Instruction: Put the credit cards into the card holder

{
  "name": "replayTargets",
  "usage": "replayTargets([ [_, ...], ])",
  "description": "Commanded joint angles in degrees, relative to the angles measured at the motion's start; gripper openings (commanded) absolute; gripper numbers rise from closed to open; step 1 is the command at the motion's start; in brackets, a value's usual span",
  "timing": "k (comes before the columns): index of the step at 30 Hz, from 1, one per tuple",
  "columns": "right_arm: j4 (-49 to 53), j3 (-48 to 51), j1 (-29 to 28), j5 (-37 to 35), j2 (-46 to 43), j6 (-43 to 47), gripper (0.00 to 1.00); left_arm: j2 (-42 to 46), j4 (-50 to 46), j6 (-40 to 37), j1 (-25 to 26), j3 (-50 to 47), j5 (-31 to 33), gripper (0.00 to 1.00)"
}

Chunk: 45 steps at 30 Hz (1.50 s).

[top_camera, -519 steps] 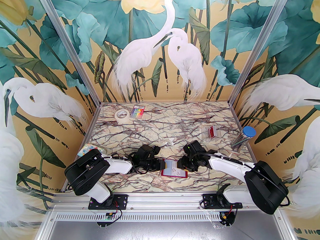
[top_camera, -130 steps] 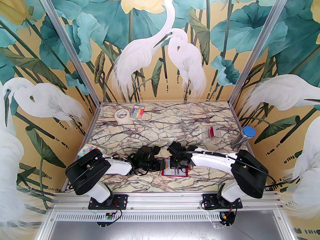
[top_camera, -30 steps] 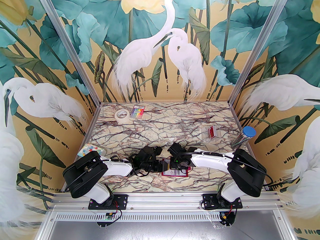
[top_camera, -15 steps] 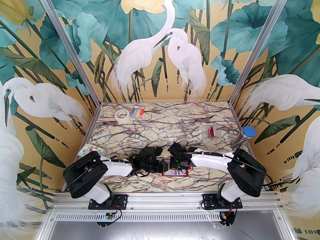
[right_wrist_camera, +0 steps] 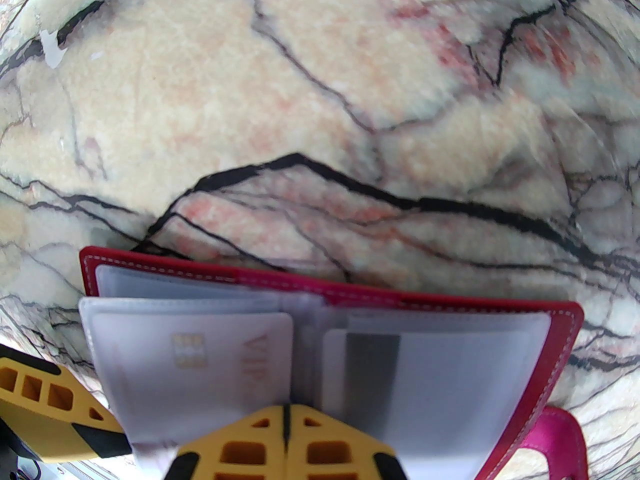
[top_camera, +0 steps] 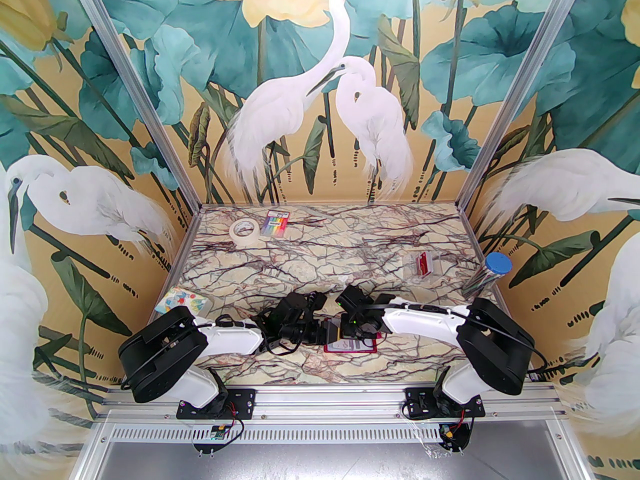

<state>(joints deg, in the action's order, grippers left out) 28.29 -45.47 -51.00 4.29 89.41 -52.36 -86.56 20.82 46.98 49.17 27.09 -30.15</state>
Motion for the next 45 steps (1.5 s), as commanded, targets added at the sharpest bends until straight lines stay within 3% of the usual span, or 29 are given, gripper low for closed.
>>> replayTargets([
  [1, 2.1, 0.6, -0.1, -0.8, -1.6, -0.6, 0.07, 1.0, 1.2, -0.1, 0.7, 2.3, -1.1, 0.48],
  [24, 6.4, 3.0, 0.0, -4.7, -11.0, -2.0, 0.26, -1.2, 0.2, 0.0, 2.3, 6.4, -1.3, 0.49],
  [45, 13.5, 9.9, 4.2, -8.2, -24.0, -2.4, 0.30, -8.4, 1.1, 0.5, 5.7, 12.1, -0.9, 0.49],
])
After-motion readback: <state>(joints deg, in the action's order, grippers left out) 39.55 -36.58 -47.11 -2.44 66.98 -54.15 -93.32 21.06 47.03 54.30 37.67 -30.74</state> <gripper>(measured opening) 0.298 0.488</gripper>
